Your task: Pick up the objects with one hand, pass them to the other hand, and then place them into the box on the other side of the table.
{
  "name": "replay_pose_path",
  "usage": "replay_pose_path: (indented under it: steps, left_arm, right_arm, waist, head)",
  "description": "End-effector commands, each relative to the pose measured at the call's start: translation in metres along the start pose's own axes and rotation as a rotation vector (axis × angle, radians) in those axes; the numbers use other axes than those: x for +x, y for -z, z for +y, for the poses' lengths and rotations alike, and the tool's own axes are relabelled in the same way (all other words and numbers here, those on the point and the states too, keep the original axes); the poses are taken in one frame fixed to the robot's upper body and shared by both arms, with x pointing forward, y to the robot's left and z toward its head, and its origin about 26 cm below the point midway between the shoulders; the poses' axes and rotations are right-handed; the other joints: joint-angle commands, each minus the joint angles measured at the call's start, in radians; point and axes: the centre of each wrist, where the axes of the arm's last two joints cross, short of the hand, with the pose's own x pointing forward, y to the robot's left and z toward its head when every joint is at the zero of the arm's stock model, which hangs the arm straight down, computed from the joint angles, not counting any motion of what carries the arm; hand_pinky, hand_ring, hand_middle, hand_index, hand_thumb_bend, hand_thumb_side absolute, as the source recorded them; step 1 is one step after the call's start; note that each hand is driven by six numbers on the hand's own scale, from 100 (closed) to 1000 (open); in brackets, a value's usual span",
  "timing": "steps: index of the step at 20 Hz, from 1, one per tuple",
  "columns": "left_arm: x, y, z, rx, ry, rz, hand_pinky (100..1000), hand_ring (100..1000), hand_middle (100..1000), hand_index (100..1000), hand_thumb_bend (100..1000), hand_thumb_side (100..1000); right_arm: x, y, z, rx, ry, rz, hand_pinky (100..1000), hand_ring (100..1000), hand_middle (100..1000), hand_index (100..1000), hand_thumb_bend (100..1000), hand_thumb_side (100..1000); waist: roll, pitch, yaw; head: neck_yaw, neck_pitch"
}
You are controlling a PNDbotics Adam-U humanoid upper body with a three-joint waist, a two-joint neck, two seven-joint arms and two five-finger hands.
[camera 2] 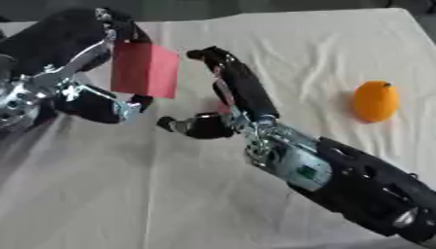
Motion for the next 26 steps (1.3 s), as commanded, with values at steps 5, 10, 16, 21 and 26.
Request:
replay_pose_path:
  steps: [5,10,16,21,26]
  left_arm:
    - [-0.026,-0.015,0.017,0.047,0.006,0.094,803,613,496,472,100,168]
    - [-0.055,-0.027,0.023,0.073,-0.013,0.215,822,615,496,471,100,162]
    - [-0.1,-0.044,0.019,0.107,-0.01,0.38,818,616,497,473,100,156]
    - [-0.124,-0.056,0.016,0.121,0.011,0.47,808,619,499,475,122,150]
    - [-0.147,-0.062,0.012,0.147,0.042,0.545,798,620,501,476,146,140]
  right_arm:
    - [-0.003,0.0,-0.006,-0.017,-0.039,-0.028,560,879,766,847,761,442]
    - [-0.006,-0.002,-0.007,-0.041,-0.04,-0.018,548,878,761,840,748,425]
    - [-0.008,-0.004,-0.006,-0.069,-0.025,-0.026,540,869,751,830,743,419]
    - [-0.007,-0.007,-0.002,-0.067,-0.018,-0.035,546,870,754,832,744,422]
    - [-0.006,-0.007,-0.002,-0.075,-0.008,-0.037,542,870,753,832,744,422]
  waist:
    - [0.011,-0.015,0.003]
    - [0.014,-0.016,0.007]
    - [0.01,-0.014,0.005]
    - [0.003,-0.014,0.002]
    - [-0.002,-0.011,0.003]
  head:
    - [0.037,0.006]
    - [0.055,0.006]
    - [0.106,-0.009]
    - [0.143,-0.021]
    - [0.17,-0.038]
